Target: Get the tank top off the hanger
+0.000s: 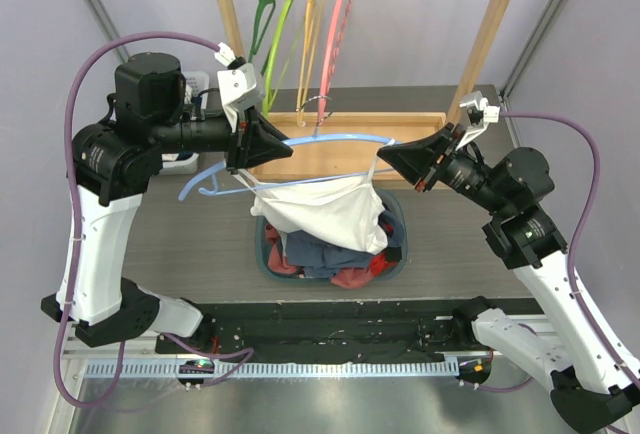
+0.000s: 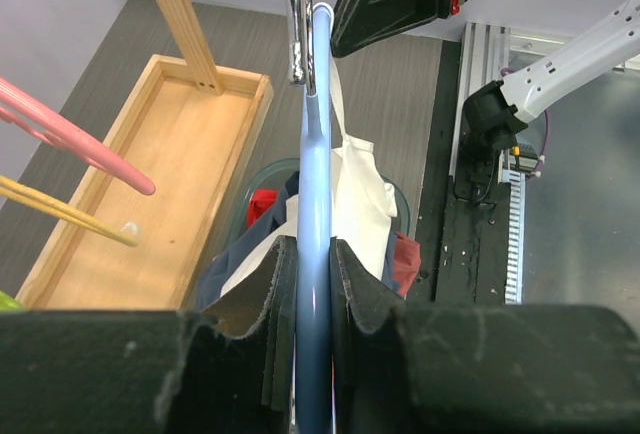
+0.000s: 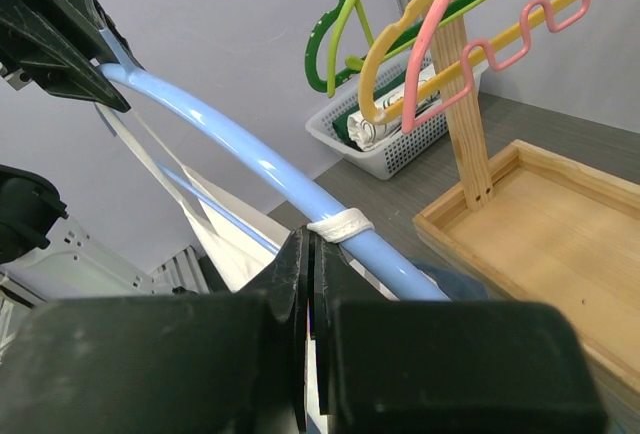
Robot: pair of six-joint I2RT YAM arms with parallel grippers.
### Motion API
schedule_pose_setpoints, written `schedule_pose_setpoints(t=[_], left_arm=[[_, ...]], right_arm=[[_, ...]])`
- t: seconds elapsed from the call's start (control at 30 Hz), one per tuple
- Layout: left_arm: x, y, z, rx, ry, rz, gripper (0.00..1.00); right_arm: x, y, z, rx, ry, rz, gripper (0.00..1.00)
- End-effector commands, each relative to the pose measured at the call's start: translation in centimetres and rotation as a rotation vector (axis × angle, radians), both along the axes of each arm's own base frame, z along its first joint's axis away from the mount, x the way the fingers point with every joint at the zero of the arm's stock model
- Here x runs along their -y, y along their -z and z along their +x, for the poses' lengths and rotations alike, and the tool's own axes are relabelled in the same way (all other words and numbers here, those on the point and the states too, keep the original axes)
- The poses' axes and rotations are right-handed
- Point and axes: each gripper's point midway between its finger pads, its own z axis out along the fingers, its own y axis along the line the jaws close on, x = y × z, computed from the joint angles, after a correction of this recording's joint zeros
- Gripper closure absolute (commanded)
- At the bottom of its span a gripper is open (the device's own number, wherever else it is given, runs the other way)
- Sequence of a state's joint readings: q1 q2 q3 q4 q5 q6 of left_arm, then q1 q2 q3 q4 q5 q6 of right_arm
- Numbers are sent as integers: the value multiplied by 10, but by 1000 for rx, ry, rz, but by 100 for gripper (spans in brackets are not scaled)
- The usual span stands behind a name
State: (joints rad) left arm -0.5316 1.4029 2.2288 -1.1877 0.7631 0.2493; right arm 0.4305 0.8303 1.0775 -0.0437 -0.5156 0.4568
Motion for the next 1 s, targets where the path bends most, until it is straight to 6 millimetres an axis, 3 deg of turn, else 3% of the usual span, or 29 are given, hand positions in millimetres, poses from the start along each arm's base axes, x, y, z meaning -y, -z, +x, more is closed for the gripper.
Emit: schedule_pose_setpoints(t=[0.0,0.17,0.2,0.23,0.37,0.57,0.97], left_arm=[[-3,-15,-11,66,28,-31,90],[-5,-16,-12,72,23,-32,90],[-5,-16,-12,70,24,-32,90],[-5,-16,-12,73,24,-32,90],[-6,-18,-12,77,22,-35,90],[-5,-21,-14,78,26,-45,90],[-6,-22,-14,73,29,-51,89]], right_arm=[[10,-23,-7,80,43,36,99],[8,-19,-10,51,22,35,95],[8,-15,-9,37,28,32,90],[9,-13,-10,33,32,34,74],[13,0,-12,10,51,31,59],[12,7,-12,-18,44,32,59],[-2,-6,-9,1,-21,76,63]])
